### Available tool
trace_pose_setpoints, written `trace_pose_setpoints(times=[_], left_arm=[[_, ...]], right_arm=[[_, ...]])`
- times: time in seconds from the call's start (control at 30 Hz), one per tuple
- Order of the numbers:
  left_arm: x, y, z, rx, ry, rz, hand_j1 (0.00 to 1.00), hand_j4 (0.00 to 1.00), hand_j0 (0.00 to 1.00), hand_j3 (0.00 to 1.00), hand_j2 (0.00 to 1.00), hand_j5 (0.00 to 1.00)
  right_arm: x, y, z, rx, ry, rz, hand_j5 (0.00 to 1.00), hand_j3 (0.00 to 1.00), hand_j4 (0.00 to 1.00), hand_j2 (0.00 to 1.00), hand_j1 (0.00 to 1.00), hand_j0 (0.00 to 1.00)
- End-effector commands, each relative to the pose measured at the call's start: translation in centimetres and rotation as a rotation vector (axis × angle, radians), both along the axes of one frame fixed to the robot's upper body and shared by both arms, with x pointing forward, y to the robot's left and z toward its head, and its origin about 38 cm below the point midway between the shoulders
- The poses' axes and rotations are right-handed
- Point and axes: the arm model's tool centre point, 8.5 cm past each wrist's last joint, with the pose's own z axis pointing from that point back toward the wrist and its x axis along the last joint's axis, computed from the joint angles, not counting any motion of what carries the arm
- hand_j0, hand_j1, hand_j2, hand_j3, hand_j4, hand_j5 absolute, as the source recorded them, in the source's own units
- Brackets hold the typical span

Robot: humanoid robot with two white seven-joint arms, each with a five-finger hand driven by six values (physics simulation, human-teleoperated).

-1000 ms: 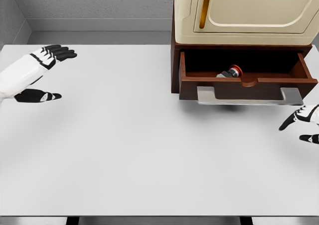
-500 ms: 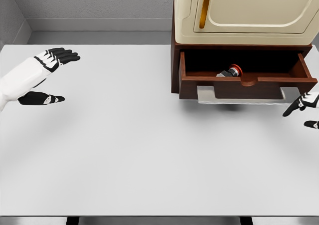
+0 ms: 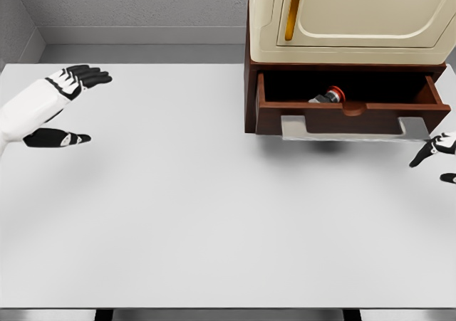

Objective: Put the switch into the drawer with left arm, and close the drawer with right arm

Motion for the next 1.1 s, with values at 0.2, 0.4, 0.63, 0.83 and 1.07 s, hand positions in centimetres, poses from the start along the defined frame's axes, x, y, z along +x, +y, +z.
trace_pose_setpoints(times=[0.2,0.4,0.63,0.83,1.07], left_arm=[[0.1,0.1,0.1,0.001,0.006,0.001,1.0,1.0,1.0,1.0,1.0,1.0],[0.1,0.1,0.1,0.001,0.006,0.001,1.0,1.0,1.0,1.0,1.0,1.0],[0.1,0.0,0.0,0.001,0.008,0.0,1.0,1.0,1.0,1.0,1.0,1.0],[0.1,0.1,0.1,0.001,0.006,0.001,1.0,1.0,1.0,1.0,1.0,1.0],[0.1,0.1,0.1,0.001,0.006,0.001,1.0,1.0,1.0,1.0,1.0,1.0]], right_arm=[[0.4,-0.1,-0.2,0.004,0.007,-0.007,0.65,0.65,0.65,0.65,0.65,0.65],[1.1,0.9,-0.6,0.01,0.013,0.023,0.65,0.65,0.65,0.65,0.65,0.65],[1.4,0.9,-0.3,0.003,0.001,0.025,0.65,0.65,0.65,0.65,0.65,0.65],[1.9,0.4,-0.9,-0.01,0.011,0.007,0.65,0.65,0.65,0.65,0.65,0.65],[2.8,1.0,-1.3,-0.015,0.008,0.02,0.65,0.65,0.65,0.65,0.65,0.65]])
